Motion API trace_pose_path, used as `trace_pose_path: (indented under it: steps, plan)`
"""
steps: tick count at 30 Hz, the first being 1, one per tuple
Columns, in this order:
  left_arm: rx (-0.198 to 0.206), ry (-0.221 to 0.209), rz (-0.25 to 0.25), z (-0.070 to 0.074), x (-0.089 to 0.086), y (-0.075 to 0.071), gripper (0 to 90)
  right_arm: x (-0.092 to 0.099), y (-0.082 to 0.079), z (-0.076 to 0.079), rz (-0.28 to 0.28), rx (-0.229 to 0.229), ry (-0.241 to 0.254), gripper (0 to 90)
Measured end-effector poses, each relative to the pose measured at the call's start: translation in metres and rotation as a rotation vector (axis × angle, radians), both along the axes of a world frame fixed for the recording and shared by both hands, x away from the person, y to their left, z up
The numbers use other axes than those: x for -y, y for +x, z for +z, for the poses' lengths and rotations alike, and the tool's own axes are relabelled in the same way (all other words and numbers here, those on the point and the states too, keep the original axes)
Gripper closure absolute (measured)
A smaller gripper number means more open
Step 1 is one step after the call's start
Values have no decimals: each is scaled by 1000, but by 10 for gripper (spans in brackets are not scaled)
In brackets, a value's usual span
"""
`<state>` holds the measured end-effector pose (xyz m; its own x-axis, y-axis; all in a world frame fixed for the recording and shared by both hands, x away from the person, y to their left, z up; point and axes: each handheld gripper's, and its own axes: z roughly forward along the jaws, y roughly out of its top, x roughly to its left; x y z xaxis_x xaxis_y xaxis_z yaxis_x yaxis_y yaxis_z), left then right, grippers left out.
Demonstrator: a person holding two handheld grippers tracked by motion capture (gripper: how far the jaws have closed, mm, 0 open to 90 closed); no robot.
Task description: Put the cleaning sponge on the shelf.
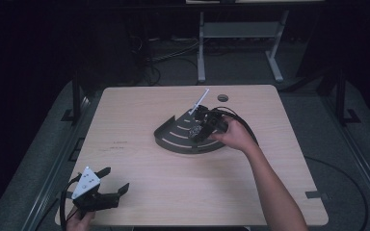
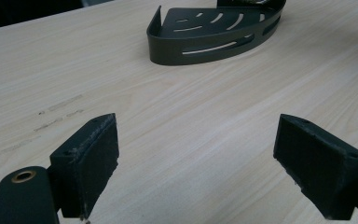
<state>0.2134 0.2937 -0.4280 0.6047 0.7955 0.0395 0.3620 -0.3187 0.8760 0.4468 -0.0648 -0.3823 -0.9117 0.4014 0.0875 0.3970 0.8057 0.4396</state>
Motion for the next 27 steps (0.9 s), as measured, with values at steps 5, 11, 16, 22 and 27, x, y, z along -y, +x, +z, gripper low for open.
trace_pose_path:
  steps: [5,11,16,22,27]
  plan:
    - [-1,1,-2,0,0,0,133,0,6,-6,-19,-8,0,315]
    - [0,1,0,0,-1,0,133,-1,11,-14,-32,-20,-7,315]
    - [0,2,-1,0,-1,0,133,-2,15,-20,-43,-26,-15,314]
    - [1,0,0,0,-1,0,133,-2,17,-22,-53,-29,-16,314]
    - [1,-3,-2,1,-1,0,133,-2,20,-26,-57,-32,-29,313]
